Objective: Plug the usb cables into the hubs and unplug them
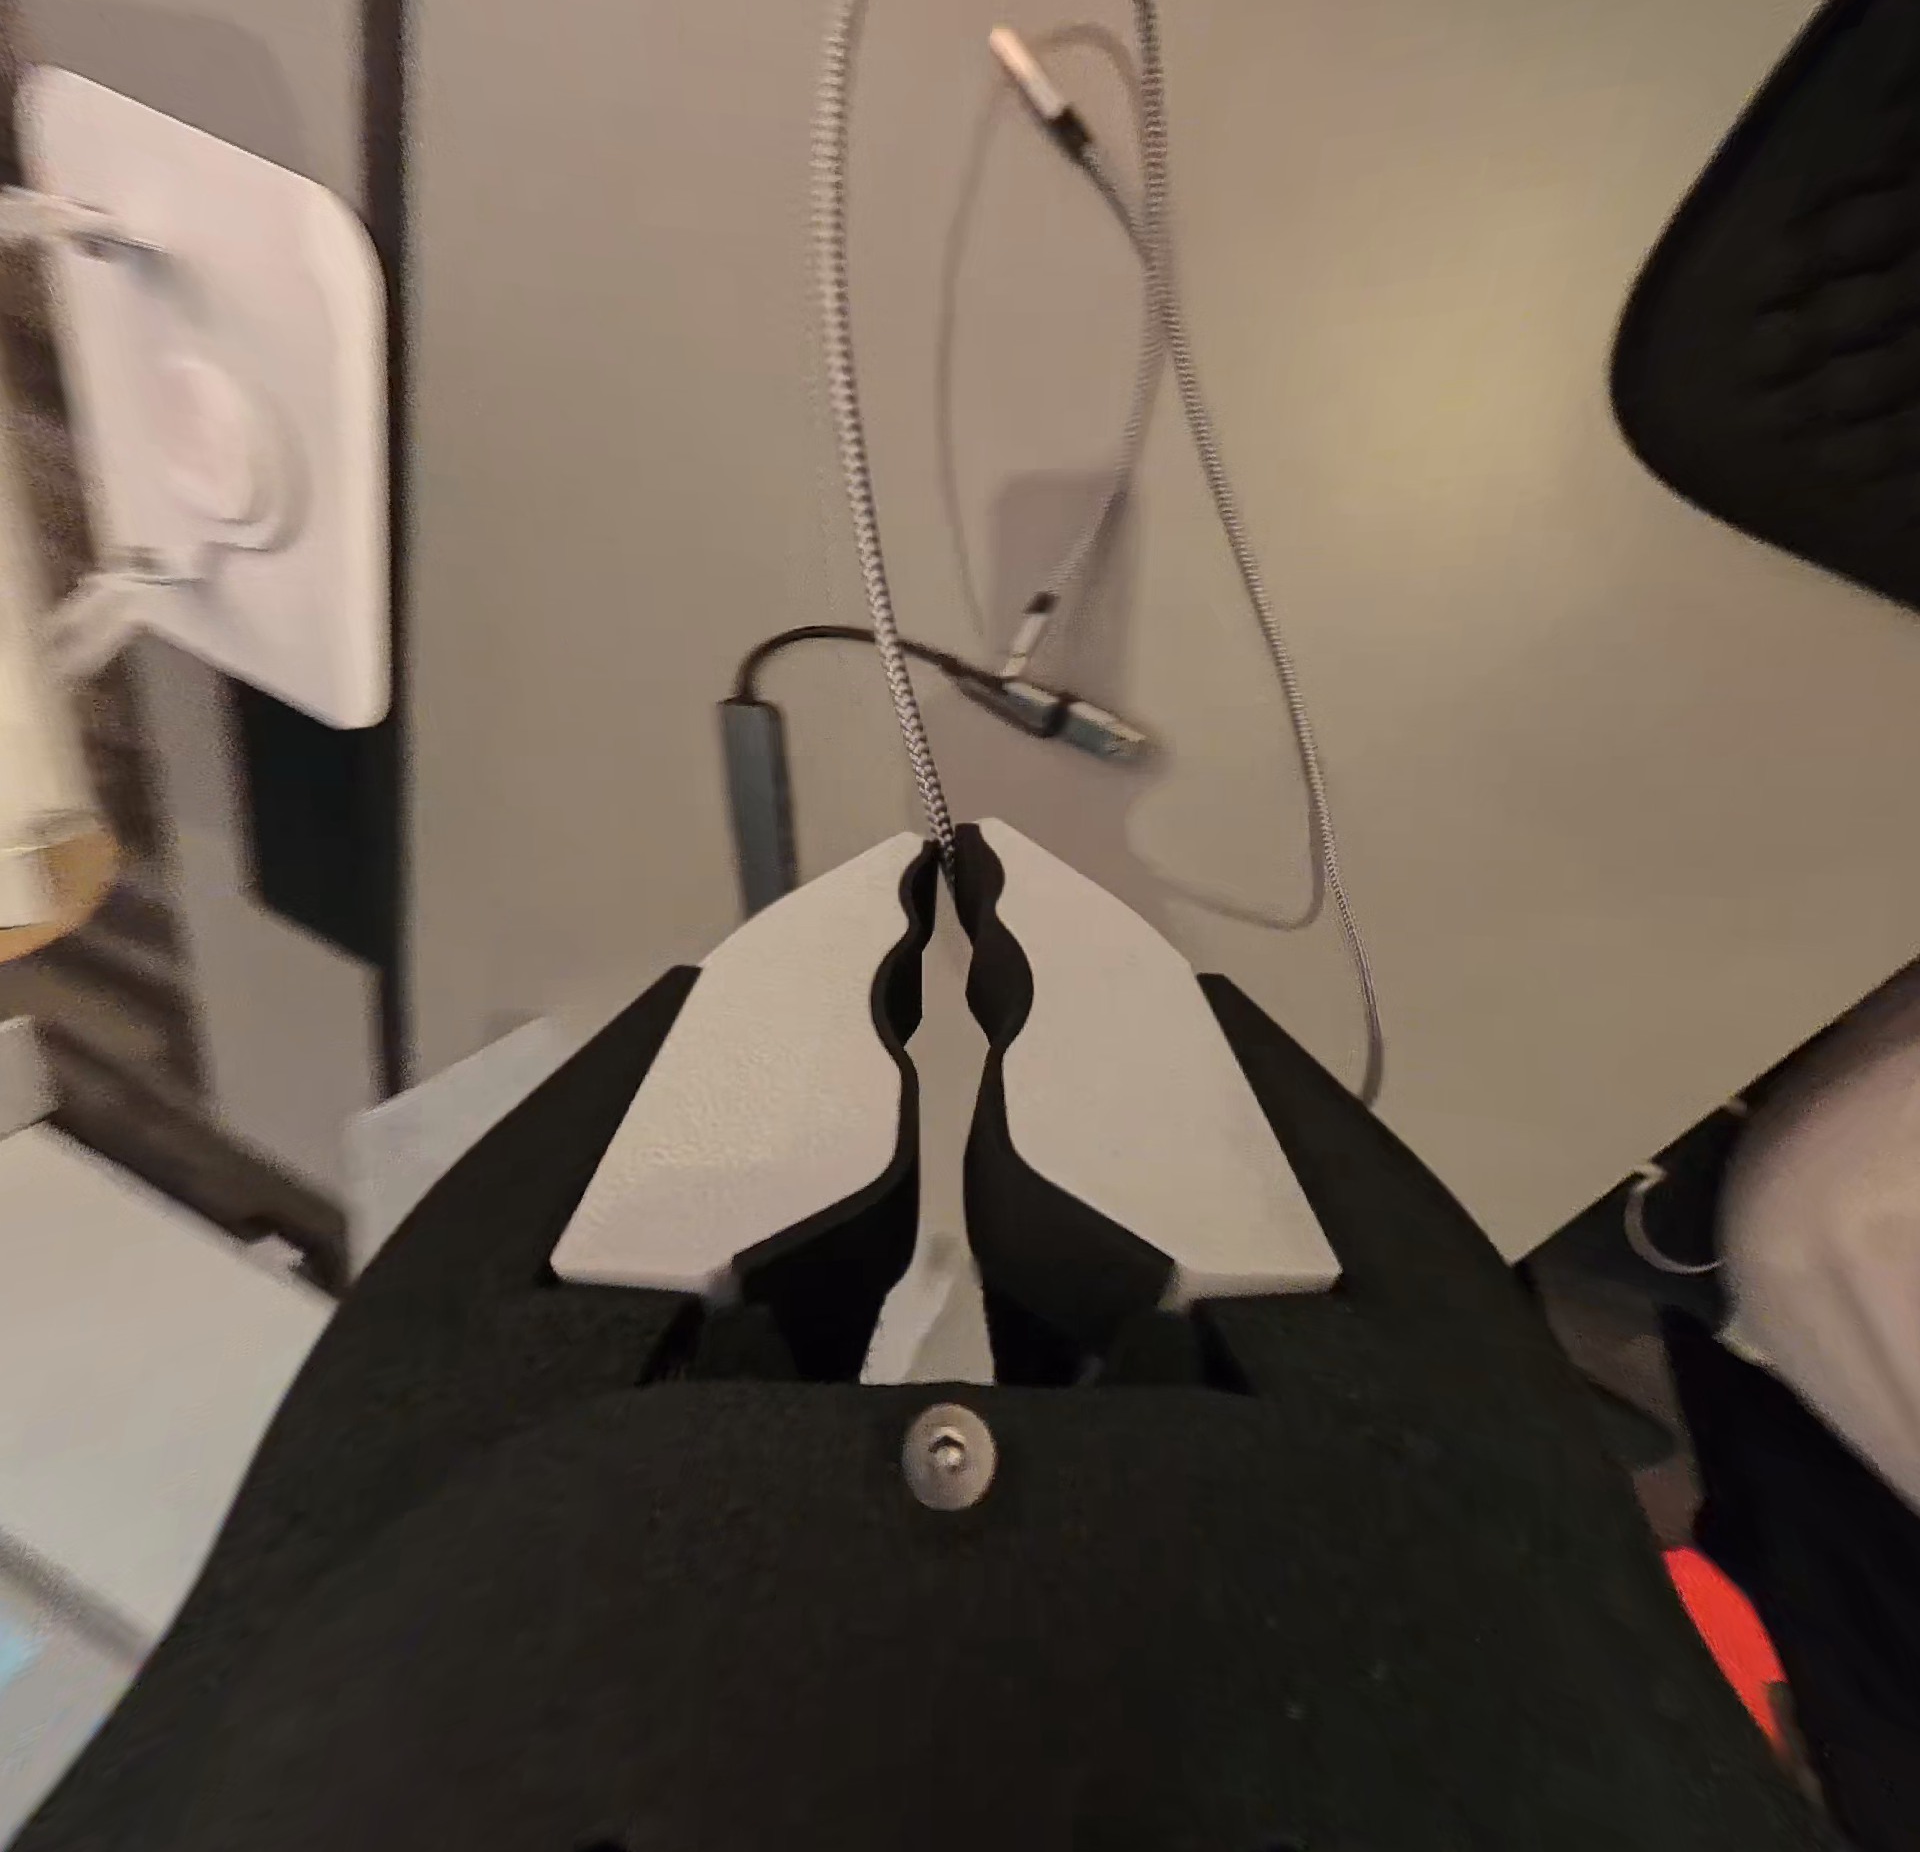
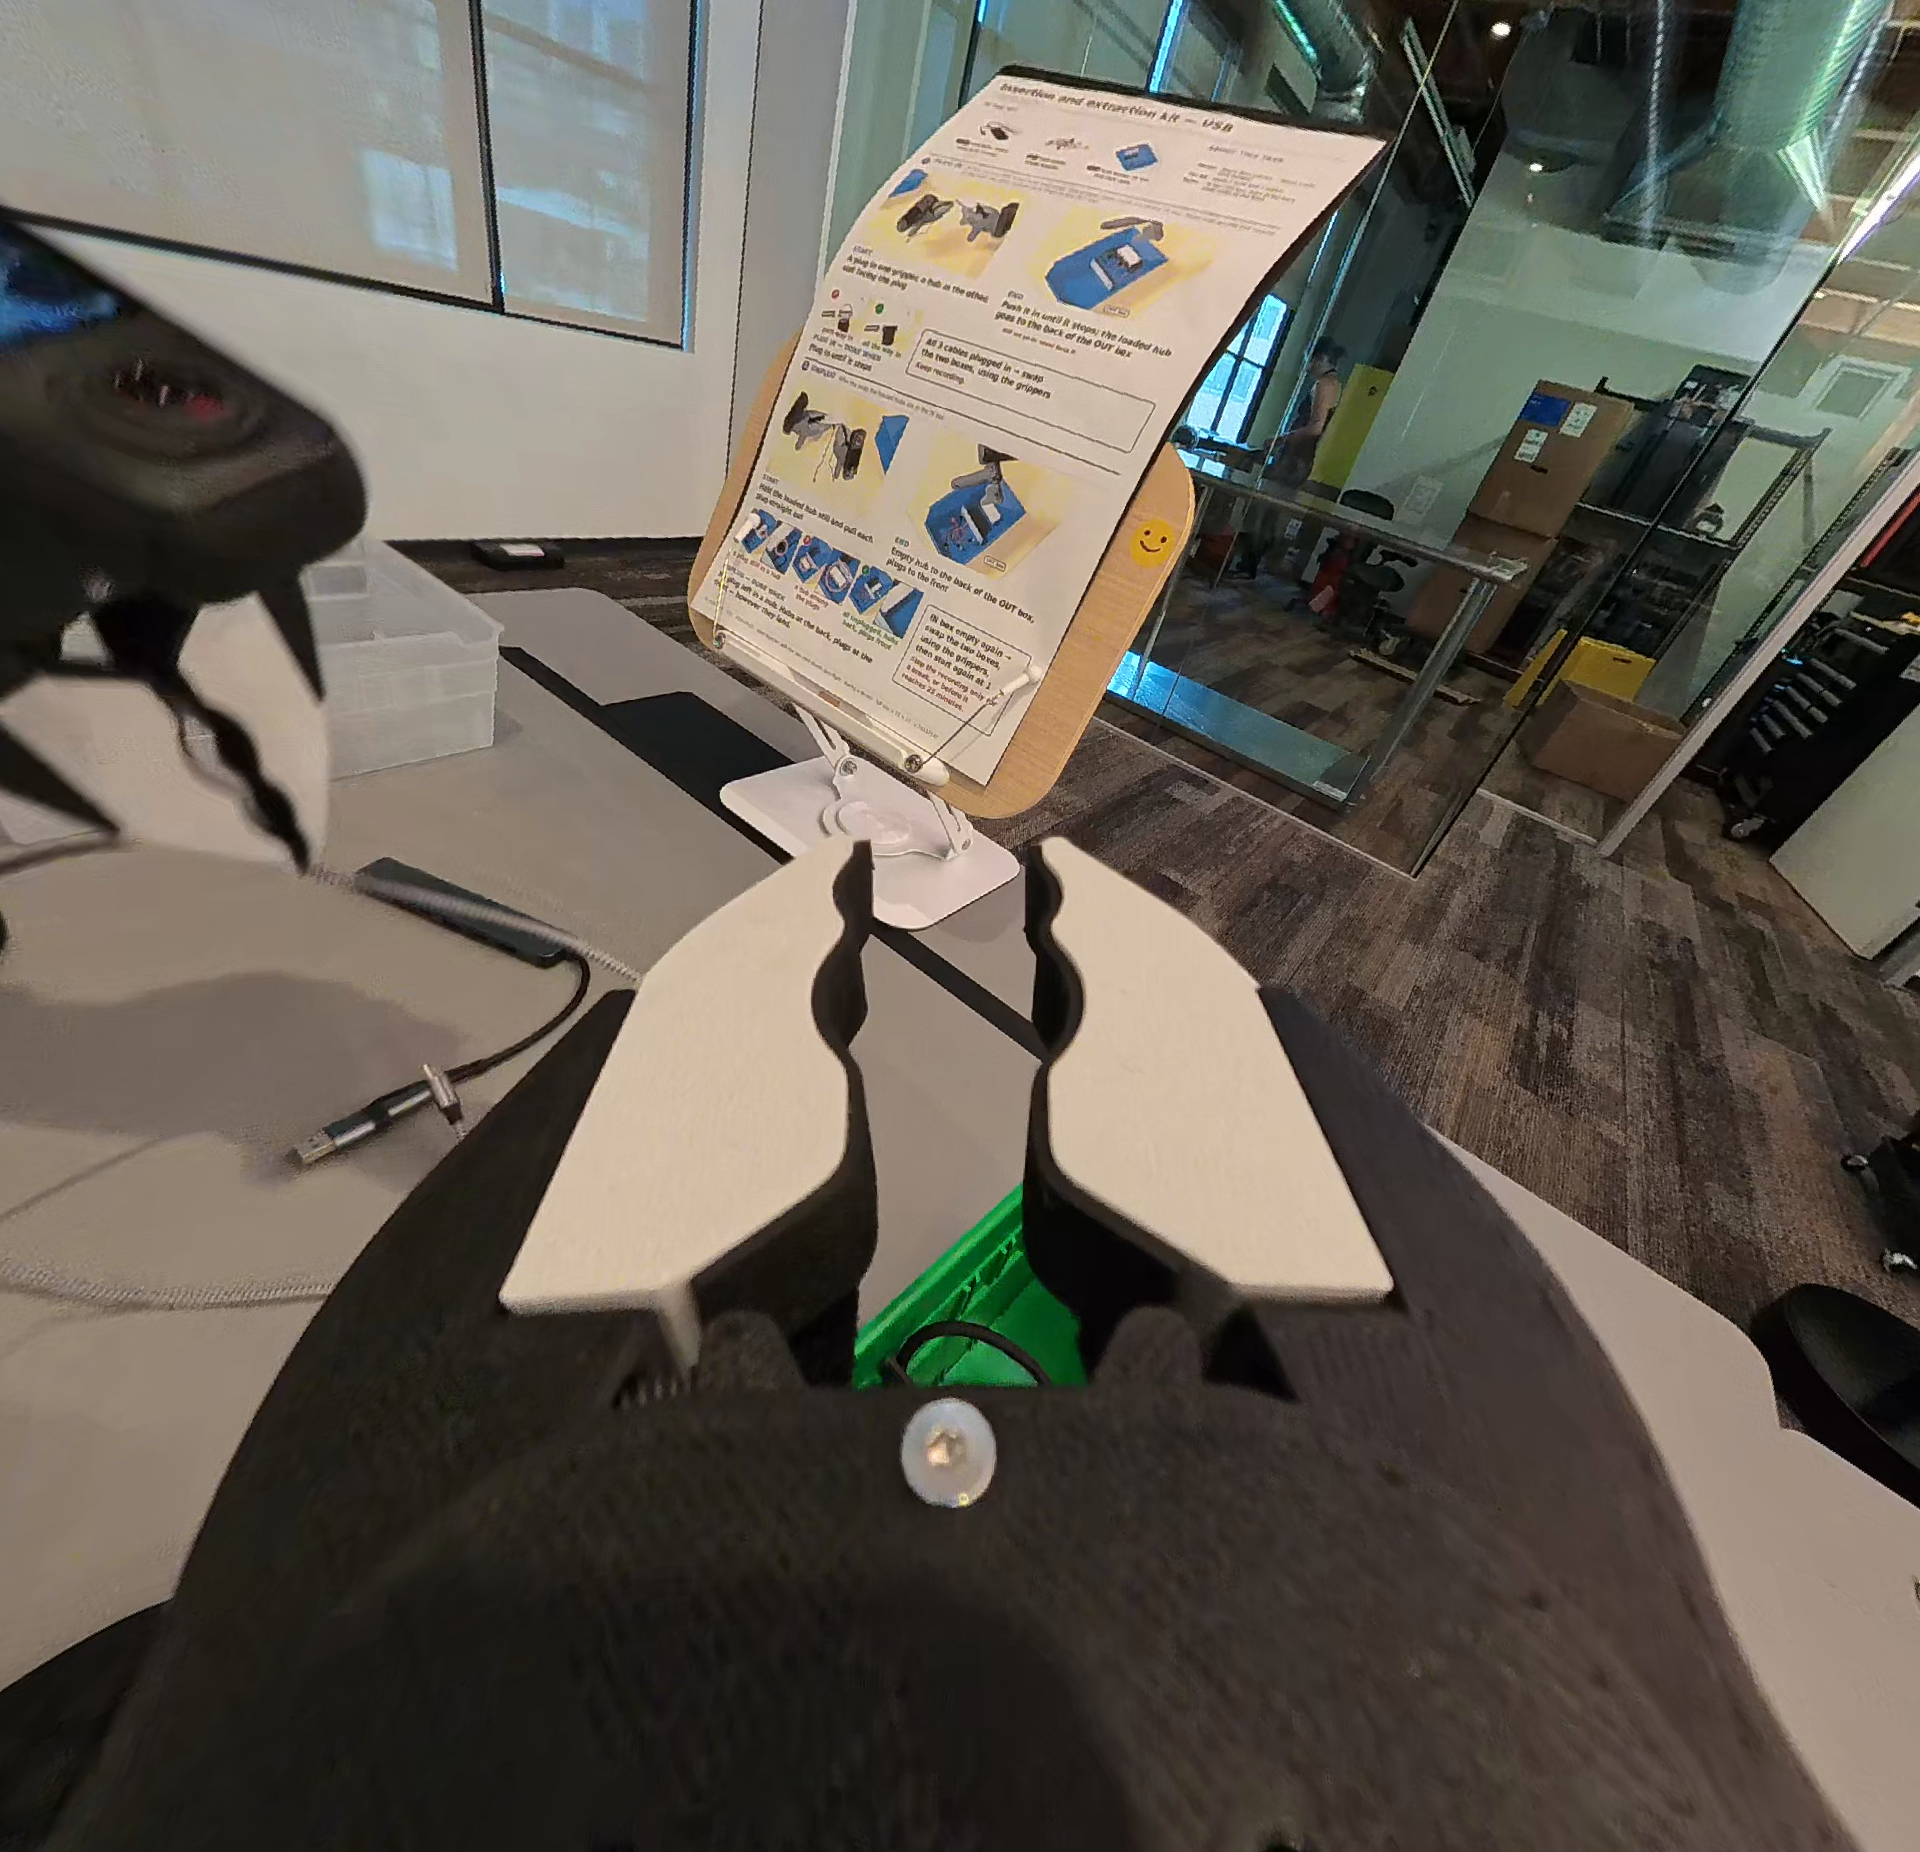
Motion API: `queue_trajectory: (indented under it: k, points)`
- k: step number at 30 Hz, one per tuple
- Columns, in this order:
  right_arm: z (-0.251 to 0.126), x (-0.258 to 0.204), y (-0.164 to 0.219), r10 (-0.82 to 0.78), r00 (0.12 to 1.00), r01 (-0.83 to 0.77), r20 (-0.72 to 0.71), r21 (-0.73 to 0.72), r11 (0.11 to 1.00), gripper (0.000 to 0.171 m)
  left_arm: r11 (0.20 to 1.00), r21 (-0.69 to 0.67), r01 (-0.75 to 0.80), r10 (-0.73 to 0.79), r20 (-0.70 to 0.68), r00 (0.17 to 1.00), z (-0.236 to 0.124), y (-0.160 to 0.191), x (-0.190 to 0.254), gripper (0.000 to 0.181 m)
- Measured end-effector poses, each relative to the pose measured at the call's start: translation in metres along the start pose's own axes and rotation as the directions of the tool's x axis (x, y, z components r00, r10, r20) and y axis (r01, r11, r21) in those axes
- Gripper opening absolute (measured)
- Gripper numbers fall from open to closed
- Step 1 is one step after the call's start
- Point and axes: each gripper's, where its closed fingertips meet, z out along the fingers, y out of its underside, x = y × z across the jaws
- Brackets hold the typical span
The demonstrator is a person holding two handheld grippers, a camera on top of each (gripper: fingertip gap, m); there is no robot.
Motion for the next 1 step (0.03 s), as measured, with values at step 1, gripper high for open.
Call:
queue_trajectory:
  k: [1]
  points:
    - [0.0007,-0.0001,0.0011,-0.001,1.0,0.001,0.0,-0.006,1.0,0.028,0.999,0.022,0.026,-0.025,-0.052,0.998,0.0129,0.005,0.0124,0.003]
